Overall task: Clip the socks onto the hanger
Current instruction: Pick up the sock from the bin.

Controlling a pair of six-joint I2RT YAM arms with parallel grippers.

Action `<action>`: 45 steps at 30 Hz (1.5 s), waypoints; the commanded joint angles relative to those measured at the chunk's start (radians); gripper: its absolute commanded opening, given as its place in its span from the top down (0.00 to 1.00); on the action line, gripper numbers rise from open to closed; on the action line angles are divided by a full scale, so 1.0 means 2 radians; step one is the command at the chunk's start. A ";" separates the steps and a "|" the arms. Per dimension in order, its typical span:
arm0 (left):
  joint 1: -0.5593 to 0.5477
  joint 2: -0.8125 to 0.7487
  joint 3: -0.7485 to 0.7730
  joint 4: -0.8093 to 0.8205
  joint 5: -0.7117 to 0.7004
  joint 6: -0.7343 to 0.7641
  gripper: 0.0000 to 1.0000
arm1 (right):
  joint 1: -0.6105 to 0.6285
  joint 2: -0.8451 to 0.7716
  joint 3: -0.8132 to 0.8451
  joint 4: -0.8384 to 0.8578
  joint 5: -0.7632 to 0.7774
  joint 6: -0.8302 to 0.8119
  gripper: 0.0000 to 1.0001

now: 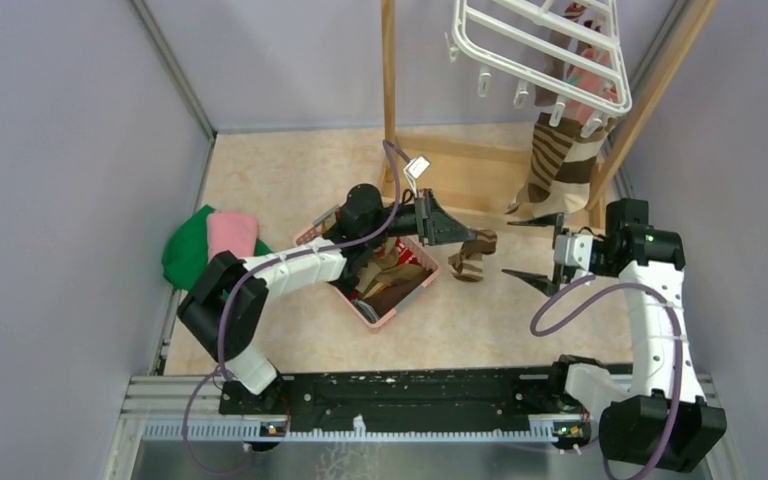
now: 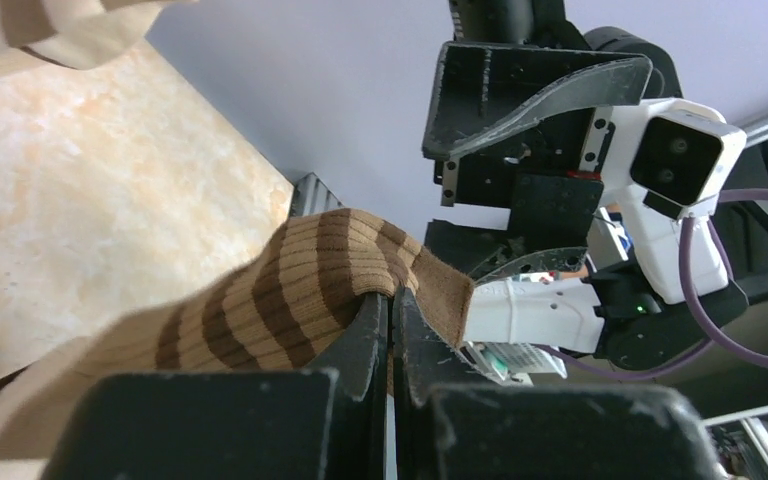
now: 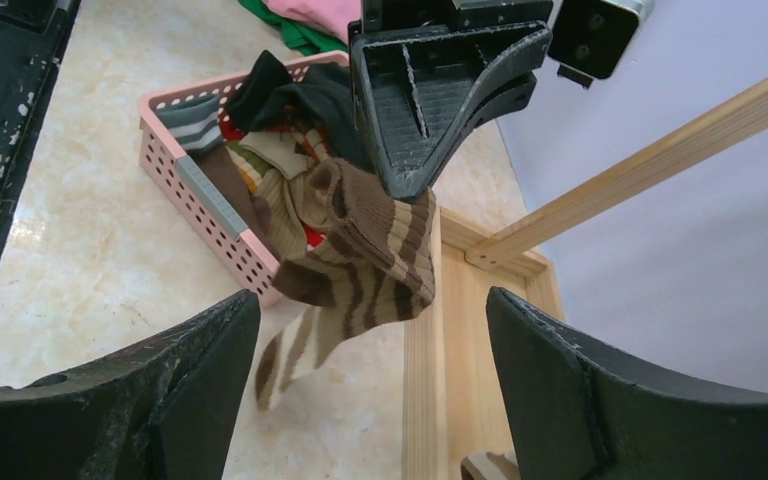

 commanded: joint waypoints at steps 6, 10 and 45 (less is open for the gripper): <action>-0.016 0.044 0.031 0.088 0.052 -0.053 1.00 | 0.038 0.012 -0.007 0.075 0.006 0.052 0.31; -0.021 0.055 0.039 0.092 0.054 -0.059 1.00 | 0.048 0.012 -0.013 0.088 0.011 0.069 0.44; -0.035 -0.144 -0.247 0.271 -0.017 0.551 0.05 | 0.048 0.006 -0.078 0.458 -0.032 0.767 1.00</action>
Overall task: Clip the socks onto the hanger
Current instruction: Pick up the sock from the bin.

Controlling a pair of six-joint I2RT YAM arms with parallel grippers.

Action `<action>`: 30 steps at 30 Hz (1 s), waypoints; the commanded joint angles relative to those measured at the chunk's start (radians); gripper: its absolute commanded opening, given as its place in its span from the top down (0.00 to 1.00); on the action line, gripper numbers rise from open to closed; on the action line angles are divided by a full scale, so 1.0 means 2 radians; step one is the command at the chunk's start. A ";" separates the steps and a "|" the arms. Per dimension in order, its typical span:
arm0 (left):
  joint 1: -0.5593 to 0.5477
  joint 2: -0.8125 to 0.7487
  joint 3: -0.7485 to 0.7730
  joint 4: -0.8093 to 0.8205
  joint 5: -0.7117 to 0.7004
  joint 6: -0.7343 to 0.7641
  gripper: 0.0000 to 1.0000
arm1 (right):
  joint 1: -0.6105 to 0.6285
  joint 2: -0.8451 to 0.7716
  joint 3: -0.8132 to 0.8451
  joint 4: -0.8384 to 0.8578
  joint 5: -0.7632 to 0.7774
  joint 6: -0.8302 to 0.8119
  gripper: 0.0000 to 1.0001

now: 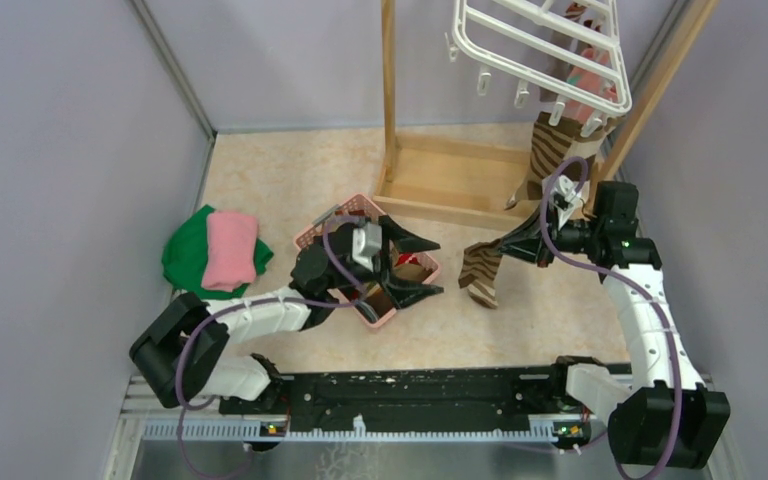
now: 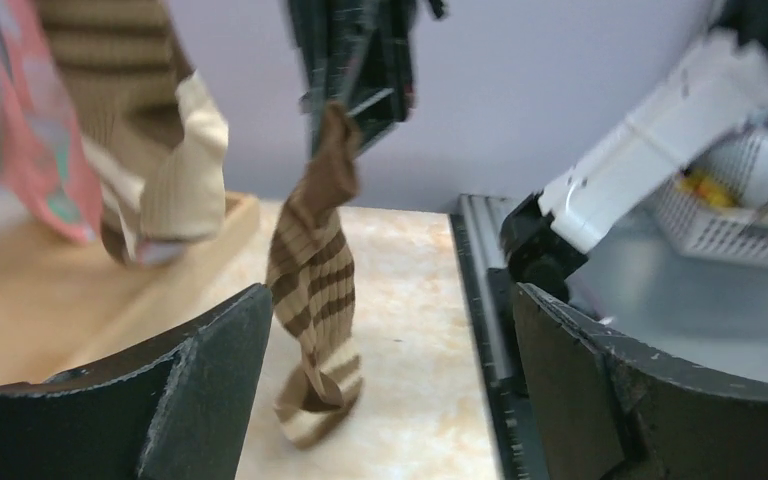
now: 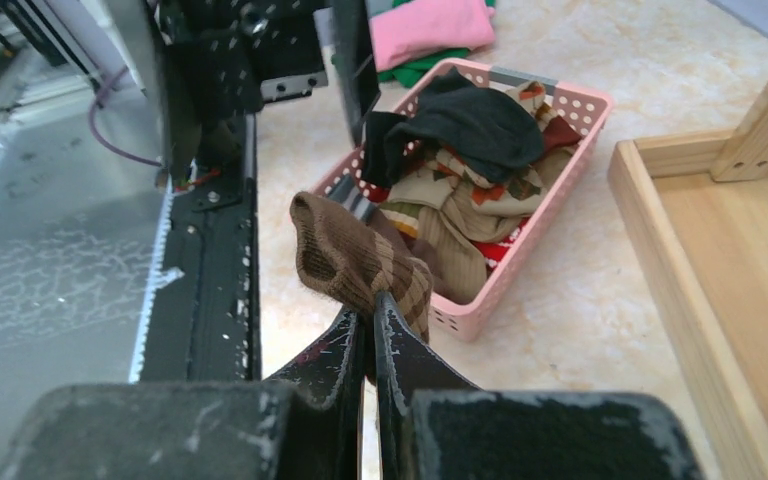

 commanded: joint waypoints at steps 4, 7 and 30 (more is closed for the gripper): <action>-0.073 0.013 -0.009 0.049 -0.027 0.345 0.05 | -0.004 -0.001 -0.009 0.069 -0.037 0.066 1.00; -0.087 0.036 0.017 0.037 -0.043 0.363 0.07 | -0.004 -0.003 -0.006 0.047 -0.034 0.043 1.00; -0.105 0.126 0.088 0.088 -0.106 0.278 0.53 | -0.004 -0.005 0.002 -0.003 -0.030 -0.019 1.00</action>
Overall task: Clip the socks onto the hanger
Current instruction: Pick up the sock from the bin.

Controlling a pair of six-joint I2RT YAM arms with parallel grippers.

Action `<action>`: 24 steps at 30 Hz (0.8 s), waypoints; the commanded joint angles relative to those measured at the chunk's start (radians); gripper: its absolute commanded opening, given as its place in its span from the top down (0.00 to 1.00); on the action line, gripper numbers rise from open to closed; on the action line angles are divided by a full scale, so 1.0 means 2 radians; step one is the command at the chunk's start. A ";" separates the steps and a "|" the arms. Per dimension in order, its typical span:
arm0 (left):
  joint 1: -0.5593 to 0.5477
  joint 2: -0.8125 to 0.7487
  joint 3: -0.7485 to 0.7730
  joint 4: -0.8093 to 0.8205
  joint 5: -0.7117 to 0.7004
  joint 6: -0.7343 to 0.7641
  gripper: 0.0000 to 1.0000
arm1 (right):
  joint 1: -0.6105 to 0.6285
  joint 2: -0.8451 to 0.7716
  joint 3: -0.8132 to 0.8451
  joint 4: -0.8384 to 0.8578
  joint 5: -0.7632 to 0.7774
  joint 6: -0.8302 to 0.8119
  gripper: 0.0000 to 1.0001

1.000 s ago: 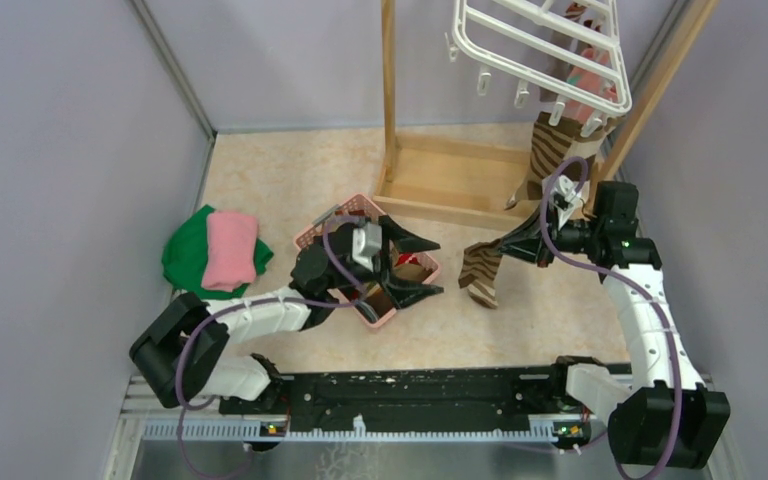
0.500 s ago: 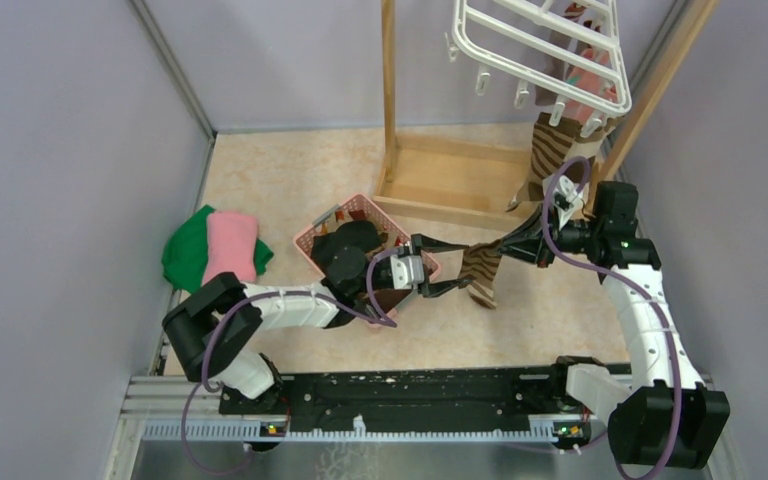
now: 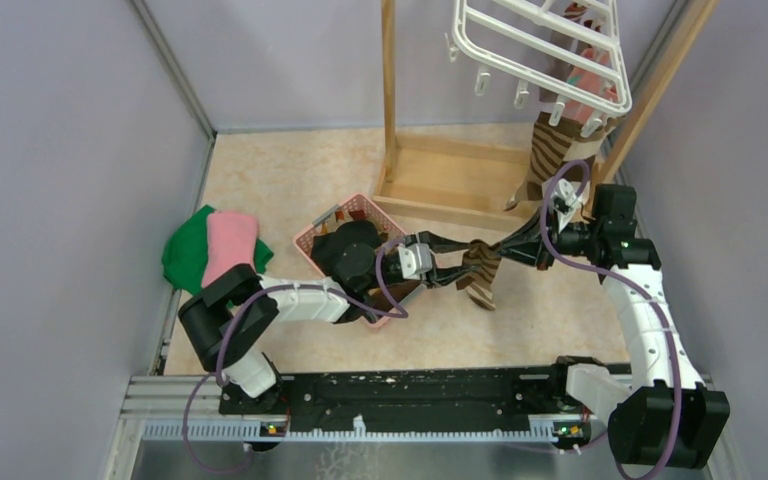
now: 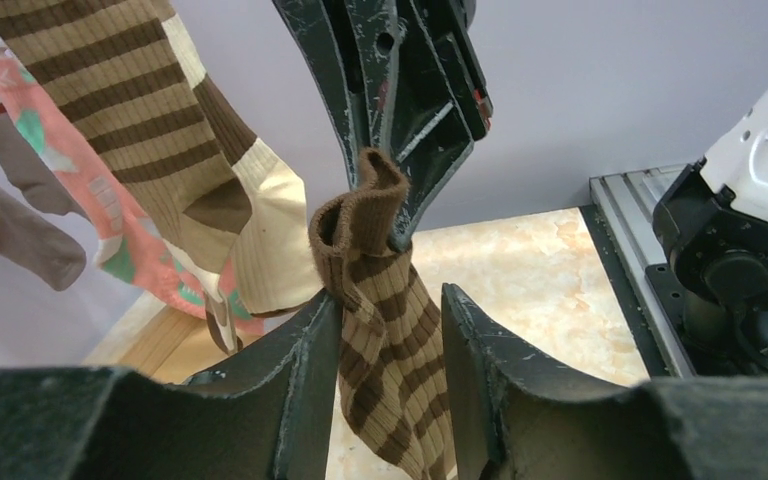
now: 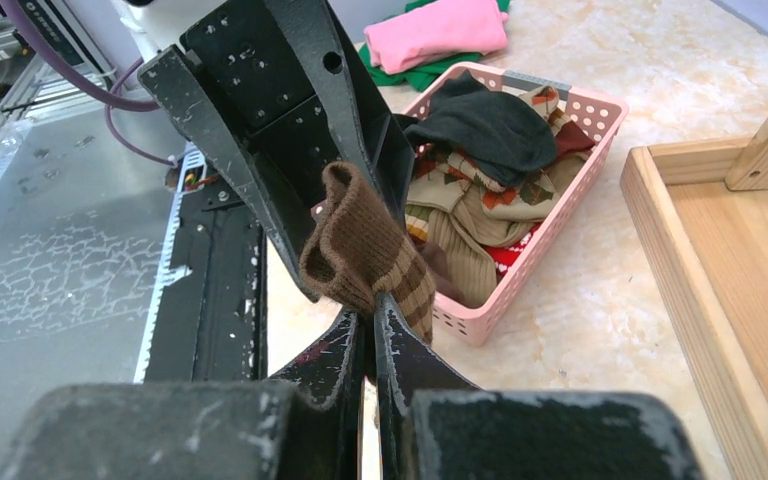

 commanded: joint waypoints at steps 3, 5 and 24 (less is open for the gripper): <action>-0.003 0.005 0.021 0.033 -0.032 -0.018 0.66 | -0.004 -0.007 0.013 -0.014 -0.009 -0.027 1.00; -0.002 0.001 0.020 0.027 -0.039 -0.020 0.78 | -0.004 -0.007 0.013 -0.017 -0.008 -0.030 1.00; 0.033 -0.060 -0.020 -0.028 0.043 -0.142 1.00 | -0.005 -0.004 0.027 -0.024 0.000 -0.031 0.60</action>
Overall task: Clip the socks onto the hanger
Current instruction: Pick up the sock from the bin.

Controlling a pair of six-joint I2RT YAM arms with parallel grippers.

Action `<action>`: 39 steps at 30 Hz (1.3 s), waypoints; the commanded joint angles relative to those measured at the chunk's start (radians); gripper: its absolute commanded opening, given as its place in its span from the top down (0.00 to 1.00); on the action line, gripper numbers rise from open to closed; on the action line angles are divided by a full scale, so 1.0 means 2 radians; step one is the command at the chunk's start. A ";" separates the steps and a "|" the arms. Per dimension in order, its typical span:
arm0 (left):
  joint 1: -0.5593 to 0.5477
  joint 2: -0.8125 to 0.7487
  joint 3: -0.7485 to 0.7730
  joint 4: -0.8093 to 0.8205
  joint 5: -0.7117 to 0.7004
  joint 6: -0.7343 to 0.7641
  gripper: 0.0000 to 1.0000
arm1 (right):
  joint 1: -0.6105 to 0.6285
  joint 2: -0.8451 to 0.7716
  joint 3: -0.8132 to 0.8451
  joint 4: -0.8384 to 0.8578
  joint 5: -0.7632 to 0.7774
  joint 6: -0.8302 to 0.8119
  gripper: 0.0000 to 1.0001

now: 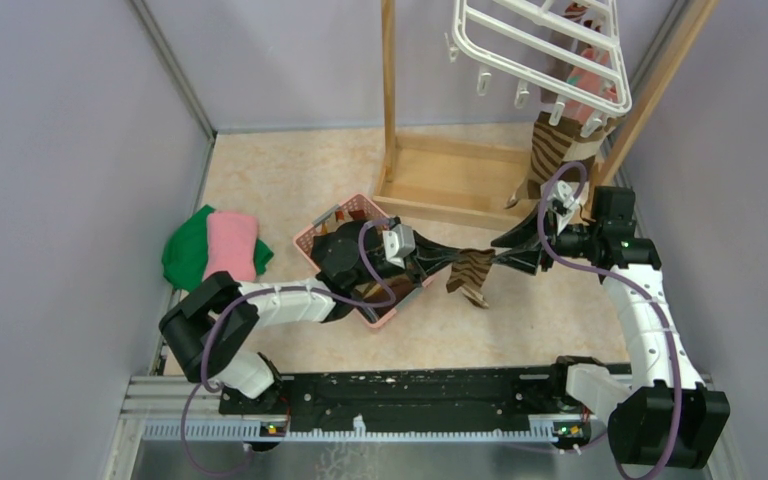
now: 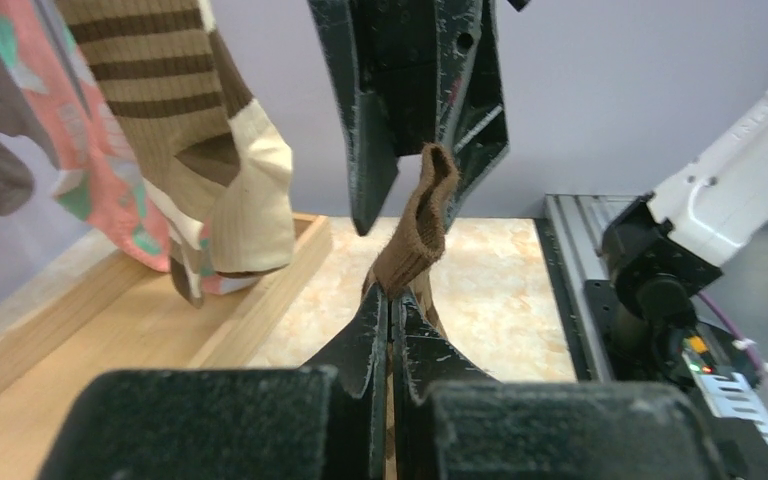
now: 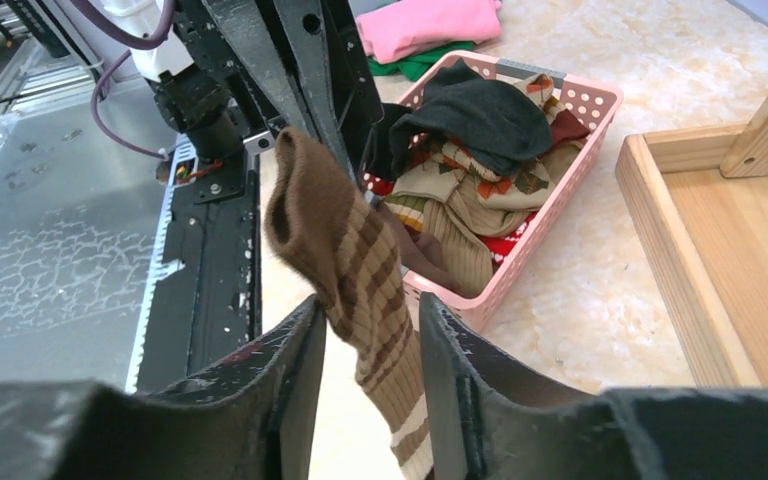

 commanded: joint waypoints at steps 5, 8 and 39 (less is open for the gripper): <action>0.010 -0.005 0.006 0.011 0.060 -0.064 1.00 | -0.005 -0.004 0.017 0.007 -0.039 -0.009 0.46; 0.011 0.003 0.012 0.016 0.066 -0.074 1.00 | -0.004 -0.005 0.012 0.009 -0.053 -0.013 0.46; 0.036 0.035 0.010 0.087 0.110 -0.165 0.89 | 0.014 -0.006 0.010 0.048 -0.098 0.031 1.00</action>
